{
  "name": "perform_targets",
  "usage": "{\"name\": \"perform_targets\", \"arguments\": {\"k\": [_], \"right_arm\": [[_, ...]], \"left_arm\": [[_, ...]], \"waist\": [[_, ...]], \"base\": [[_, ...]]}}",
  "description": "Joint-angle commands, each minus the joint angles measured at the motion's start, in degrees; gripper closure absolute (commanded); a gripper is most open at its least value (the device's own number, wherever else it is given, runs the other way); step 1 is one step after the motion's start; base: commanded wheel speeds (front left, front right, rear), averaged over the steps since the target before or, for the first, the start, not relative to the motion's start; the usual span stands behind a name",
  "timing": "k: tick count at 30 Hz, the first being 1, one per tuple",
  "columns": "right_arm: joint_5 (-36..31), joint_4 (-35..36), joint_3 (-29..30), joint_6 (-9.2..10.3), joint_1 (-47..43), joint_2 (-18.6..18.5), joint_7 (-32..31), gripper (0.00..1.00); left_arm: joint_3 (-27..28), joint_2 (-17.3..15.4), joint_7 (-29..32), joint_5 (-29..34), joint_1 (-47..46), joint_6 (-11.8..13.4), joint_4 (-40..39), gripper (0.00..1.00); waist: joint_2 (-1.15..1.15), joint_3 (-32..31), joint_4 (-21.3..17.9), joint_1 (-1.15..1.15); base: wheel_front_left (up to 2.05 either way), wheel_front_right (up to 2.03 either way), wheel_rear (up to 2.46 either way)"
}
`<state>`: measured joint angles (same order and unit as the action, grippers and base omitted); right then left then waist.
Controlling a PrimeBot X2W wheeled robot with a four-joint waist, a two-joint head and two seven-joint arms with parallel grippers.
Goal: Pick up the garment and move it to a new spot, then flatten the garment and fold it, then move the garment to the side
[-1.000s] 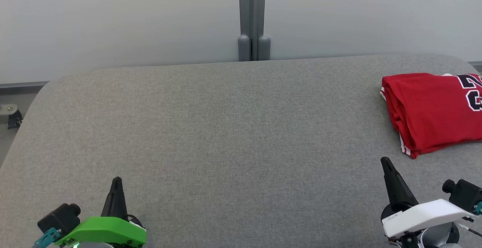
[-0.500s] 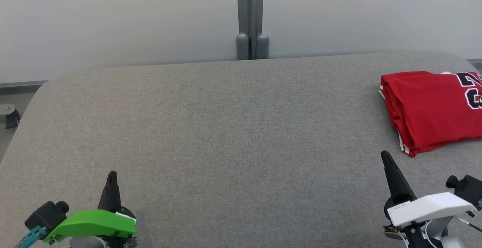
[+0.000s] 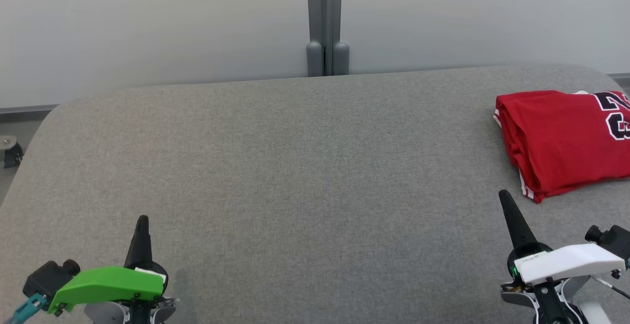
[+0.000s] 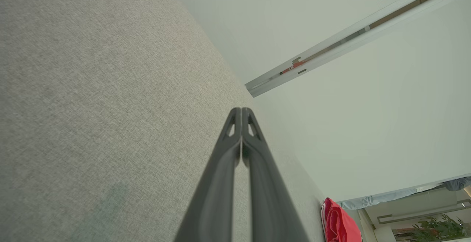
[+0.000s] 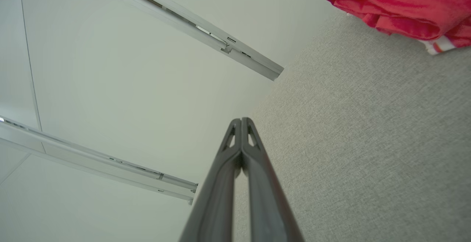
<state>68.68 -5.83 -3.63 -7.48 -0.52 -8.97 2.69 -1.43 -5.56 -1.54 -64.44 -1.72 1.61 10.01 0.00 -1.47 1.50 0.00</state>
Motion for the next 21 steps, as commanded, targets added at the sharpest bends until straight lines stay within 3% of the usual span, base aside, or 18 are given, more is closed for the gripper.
{"name": "perform_targets", "arguments": {"k": [1, 21], "right_arm": [[1.86, 0.1, -0.25, -0.03, 1.47, -0.63, 0.46, 1.0], [16.38, -2.15, -3.38, -0.03, 4.04, -3.66, 2.51, 1.0]], "left_arm": [[0.72, 0.08, 0.4, -1.44, -1.6, -0.36, -0.68, 1.0], [3.58, 1.05, 3.36, -11.48, -2.72, -1.52, -1.4, 1.0]], "waist": [[0.0, 0.03, -0.03, 0.0], [0.0, 0.45, -0.5, 0.0]], "base": [[0.0, 0.0, 0.0], [0.0, 0.0, 0.0]]}}
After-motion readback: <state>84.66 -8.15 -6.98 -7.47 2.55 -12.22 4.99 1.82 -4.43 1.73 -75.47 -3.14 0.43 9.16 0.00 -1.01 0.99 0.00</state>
